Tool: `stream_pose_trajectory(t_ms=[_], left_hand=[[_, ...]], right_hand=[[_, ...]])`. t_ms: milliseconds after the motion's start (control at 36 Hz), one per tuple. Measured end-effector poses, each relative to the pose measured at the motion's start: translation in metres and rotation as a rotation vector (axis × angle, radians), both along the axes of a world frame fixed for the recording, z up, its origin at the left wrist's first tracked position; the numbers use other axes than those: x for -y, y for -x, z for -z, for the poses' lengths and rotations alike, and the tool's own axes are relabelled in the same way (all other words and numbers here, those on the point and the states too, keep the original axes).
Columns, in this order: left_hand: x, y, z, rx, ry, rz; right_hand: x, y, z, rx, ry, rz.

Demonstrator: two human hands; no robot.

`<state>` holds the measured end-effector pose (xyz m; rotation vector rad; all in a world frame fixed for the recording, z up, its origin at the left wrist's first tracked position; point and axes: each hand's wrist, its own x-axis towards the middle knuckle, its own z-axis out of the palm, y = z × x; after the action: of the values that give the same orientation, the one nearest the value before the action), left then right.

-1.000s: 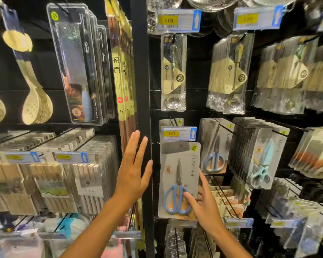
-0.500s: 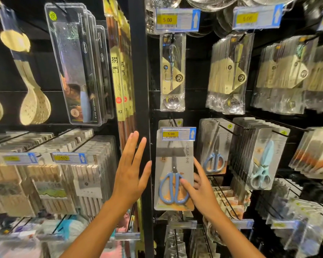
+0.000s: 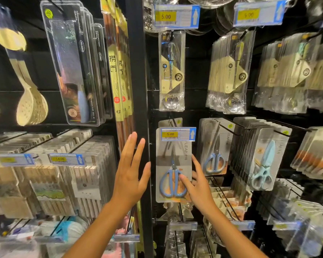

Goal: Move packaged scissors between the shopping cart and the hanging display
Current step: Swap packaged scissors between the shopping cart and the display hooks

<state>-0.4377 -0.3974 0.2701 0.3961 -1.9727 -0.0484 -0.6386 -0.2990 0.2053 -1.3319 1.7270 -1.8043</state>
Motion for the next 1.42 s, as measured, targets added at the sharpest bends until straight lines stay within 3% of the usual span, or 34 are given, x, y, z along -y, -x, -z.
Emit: stream_pose_trajectory(t_ms=[472, 861, 1167, 1417], left_hand=[[0.013, 0.010, 0.007, -0.068, -0.001, 0.029], [0.010, 0.005, 0.003, -0.055, -0.027, 0.053], [-0.001, -0.005, -0.004, -0.006, -0.064, 0.086], [-0.017, -0.028, -0.019, 0.119, -0.095, 0.054]], right_hand=[[0.077, 0.048, 0.005, -0.032, -0.051, 0.044], [0.118, 0.068, 0.001, -0.113, -0.276, 0.213], [0.083, 0.052, -0.011, -0.162, -0.396, 0.275], [0.000, 0.029, -0.048, -0.413, -0.425, 0.149]])
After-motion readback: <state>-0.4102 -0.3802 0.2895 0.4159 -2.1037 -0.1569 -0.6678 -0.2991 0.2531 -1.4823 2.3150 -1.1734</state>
